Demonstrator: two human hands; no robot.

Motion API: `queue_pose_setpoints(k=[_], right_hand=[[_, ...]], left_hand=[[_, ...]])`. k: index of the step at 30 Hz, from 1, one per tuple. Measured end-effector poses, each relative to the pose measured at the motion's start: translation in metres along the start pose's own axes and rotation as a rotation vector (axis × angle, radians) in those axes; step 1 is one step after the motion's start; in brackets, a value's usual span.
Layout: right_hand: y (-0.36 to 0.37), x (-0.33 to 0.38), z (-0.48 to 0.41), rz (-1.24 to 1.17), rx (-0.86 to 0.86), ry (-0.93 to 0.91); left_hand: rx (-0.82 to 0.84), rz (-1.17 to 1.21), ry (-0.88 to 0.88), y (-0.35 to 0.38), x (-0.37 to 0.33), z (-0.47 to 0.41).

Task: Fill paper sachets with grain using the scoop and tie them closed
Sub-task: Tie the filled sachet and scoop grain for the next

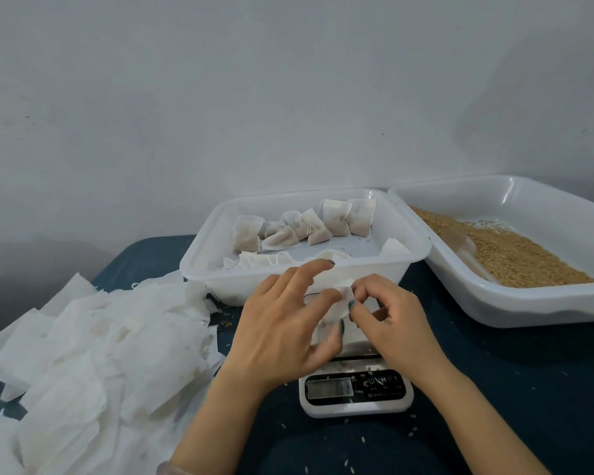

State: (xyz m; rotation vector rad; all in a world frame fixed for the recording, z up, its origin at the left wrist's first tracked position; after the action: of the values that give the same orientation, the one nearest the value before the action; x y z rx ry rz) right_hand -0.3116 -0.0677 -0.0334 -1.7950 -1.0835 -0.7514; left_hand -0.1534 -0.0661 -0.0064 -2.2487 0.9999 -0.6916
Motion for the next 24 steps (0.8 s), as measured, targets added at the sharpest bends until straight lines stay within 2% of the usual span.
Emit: queue_pose_setpoints(k=[6, 10, 15, 18, 24], right_hand=[[-0.007, -0.003, 0.001, 0.024, 0.001, 0.012], [-0.01, 0.001, 0.001, -0.043, -0.002, -0.009], [-0.006, 0.015, 0.004, -0.102, 0.014, -0.159], [-0.006, 0.019, 0.006, -0.028, -0.032, -0.234], [0.004, 0.013, 0.008, 0.245, 0.038, -0.26]], left_hand=[[-0.052, -0.164, 0.061, -0.004, 0.006, 0.001], [-0.138, -0.086, 0.138, -0.004, 0.0, -0.001], [-0.183, 0.008, 0.082, -0.008, 0.003, -0.001], [-0.16, 0.022, 0.025, -0.01, 0.007, 0.0], [-0.134, 0.078, -0.021, -0.007, 0.007, 0.001]])
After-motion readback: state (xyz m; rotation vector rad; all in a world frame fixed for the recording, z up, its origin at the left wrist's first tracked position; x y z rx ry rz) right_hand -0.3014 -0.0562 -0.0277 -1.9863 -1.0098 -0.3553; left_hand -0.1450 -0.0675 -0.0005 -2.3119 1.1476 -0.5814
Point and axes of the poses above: each hand's wrist, its own z-axis away from the middle knuckle, its own y-axis out of the palm, x = y × z, the point moved 4 cm from there along -z, towards the middle knuckle, and after that the axes turned 9 degrees about y, right-handed, at the moved point
